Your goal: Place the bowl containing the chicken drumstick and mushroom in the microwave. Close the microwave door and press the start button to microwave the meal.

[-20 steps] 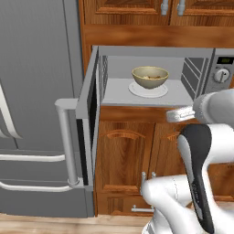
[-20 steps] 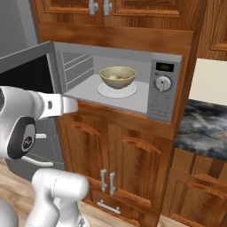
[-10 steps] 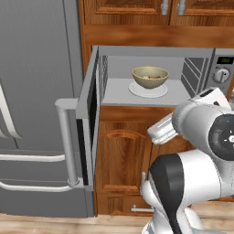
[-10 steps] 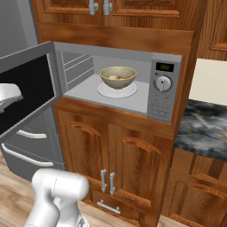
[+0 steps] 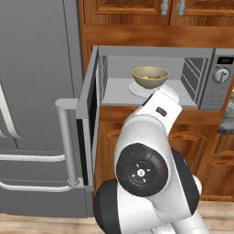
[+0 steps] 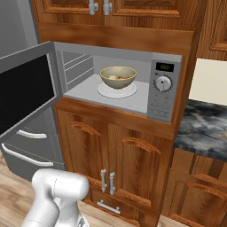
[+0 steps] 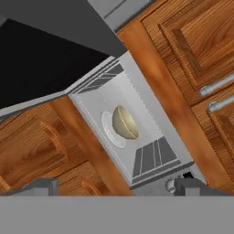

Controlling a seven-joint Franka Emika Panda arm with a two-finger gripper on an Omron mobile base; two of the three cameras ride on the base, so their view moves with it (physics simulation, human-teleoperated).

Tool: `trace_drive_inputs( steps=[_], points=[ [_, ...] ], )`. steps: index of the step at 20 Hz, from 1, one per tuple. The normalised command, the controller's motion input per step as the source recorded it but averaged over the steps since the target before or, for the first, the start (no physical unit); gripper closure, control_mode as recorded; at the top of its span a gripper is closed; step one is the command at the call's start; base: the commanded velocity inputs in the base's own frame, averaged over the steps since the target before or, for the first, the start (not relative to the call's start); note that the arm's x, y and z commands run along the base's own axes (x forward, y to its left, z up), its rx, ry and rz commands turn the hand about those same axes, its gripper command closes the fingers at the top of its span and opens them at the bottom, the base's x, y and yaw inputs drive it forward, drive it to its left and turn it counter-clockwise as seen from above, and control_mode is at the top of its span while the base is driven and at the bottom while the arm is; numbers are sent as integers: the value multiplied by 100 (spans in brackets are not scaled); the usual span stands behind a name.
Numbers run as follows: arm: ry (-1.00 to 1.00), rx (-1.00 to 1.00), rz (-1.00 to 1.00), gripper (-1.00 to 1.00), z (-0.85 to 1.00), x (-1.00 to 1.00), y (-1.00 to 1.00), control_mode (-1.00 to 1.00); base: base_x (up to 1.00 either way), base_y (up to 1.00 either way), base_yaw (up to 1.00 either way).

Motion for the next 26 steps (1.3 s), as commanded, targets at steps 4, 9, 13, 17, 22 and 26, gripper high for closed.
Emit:
trace_drive_inputs(
  steps=[4, 9, 13, 17, 22, 26],
  points=[
    [0, -31, 0, -100, -3, 0, 69, -100, 0, 0, 0],
    [0, -30, -2, -100, -24, 0, 88, -100, 0, 0, 0],
    [0, -27, -6, -100, -34, 0, 100, -100, 0, 0, 0],
    [0, -23, -8, -100, -40, 6, 100, -100, 0, 0, 0],
    [1, -16, -12, -100, -31, 28, 93, -100, 0, 0, 0],
    [0, -8, -16, -100, -2, 55, 54, -100, 0, 0, 0]
  ],
)
